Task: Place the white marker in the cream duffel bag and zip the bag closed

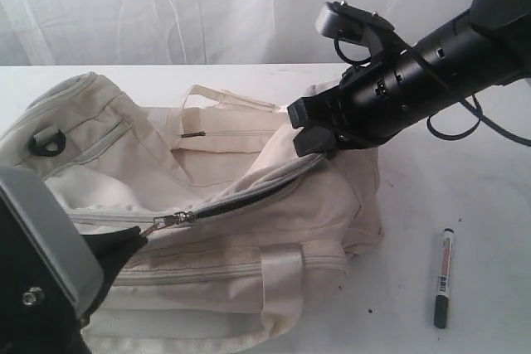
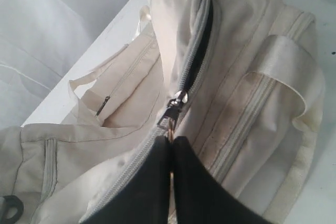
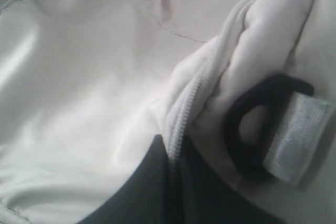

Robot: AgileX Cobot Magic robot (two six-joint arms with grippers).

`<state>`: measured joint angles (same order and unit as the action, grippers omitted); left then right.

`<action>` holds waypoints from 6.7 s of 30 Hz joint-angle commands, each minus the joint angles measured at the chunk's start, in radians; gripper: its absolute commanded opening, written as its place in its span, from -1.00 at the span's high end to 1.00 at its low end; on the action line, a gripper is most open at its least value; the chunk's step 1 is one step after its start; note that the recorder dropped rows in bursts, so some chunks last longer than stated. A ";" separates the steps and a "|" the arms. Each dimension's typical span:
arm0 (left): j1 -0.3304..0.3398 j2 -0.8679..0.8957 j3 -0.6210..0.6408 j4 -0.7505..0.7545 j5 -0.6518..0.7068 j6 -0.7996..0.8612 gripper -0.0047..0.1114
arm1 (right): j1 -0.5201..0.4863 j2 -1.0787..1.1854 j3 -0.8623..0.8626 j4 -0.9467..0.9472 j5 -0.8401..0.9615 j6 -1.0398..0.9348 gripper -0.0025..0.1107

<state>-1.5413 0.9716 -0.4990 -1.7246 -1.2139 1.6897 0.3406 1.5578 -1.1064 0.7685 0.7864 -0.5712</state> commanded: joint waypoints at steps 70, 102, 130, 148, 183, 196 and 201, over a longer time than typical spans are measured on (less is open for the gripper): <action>0.324 -0.272 0.057 -0.020 0.063 0.142 0.92 | -0.131 -0.201 0.001 0.110 0.171 -0.560 0.04; 0.324 -0.272 0.057 -0.020 0.089 0.134 0.92 | 0.373 -0.088 -0.001 0.133 -0.036 -0.734 0.04; 0.324 -0.272 0.057 -0.020 0.107 0.123 0.92 | 0.439 0.119 -0.140 0.139 -0.095 -0.768 0.04; 0.324 -0.272 0.057 -0.020 0.033 0.142 0.92 | 0.439 0.130 -0.140 0.140 -0.101 -0.767 0.72; 0.324 -0.274 0.097 -0.020 -0.007 0.109 0.92 | 0.437 0.029 -0.138 -0.057 -0.009 -0.611 0.89; 0.324 -0.274 0.115 -0.020 -0.007 0.109 0.92 | 0.437 -0.016 -0.137 -0.153 0.034 -0.478 0.89; 0.324 -0.274 0.137 -0.020 -0.007 0.109 0.92 | 0.437 -0.016 -0.137 -0.203 0.021 -0.432 0.89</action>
<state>-1.2218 0.7063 -0.3772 -1.7246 -1.1932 1.7973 0.7771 1.5583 -1.2422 0.5954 0.8052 -1.0287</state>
